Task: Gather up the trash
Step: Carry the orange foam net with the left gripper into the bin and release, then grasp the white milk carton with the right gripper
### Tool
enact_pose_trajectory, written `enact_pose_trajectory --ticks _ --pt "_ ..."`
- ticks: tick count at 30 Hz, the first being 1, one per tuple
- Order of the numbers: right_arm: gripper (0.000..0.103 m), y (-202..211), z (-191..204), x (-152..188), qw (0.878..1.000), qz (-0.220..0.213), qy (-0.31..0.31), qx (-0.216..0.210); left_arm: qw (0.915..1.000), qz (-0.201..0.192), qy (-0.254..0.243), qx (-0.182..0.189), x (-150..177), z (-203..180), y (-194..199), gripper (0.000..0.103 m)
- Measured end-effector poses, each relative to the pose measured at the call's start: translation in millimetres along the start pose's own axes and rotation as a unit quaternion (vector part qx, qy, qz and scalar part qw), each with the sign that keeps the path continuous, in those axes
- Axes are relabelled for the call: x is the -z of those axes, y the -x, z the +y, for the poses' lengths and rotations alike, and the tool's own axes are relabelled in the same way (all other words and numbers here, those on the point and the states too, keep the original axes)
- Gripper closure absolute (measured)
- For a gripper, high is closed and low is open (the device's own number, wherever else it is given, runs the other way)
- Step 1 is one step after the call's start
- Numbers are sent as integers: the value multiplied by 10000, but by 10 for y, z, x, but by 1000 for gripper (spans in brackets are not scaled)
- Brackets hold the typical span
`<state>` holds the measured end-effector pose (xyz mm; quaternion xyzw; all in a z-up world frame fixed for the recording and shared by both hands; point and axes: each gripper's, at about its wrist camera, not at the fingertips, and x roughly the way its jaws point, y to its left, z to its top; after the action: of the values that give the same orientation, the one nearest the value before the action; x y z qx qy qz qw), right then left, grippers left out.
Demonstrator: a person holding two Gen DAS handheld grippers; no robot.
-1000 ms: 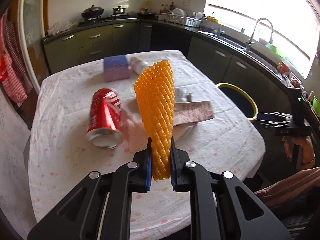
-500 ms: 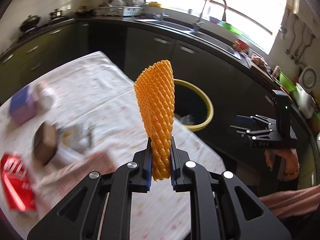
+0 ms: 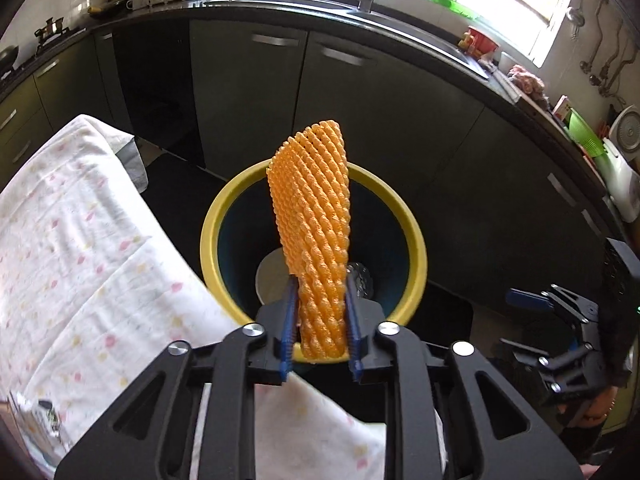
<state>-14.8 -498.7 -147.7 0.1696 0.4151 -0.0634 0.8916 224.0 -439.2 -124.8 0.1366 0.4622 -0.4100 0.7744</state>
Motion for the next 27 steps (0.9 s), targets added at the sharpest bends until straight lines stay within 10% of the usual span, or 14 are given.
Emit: enact_pose_trajectory --ticks 3,5,15,27 --pt "27 1 -52 1 10000 -14 -57 -6 9998 -65 41 -199 -71 -6 -107 26" --pt "27 1 -81 5 9999 -17 -101 -17 9994 -183 81 -275 -85 -20 -87 17" --pt "24 -12 124 42 9998 -57 2 -205 9897 -1194 496 -611 429 21 1048 5" --pt "24 -22 1392 -98 9905 -249 1043 -862 9492 -1869 1613 -1949 2011 777 2772 5"
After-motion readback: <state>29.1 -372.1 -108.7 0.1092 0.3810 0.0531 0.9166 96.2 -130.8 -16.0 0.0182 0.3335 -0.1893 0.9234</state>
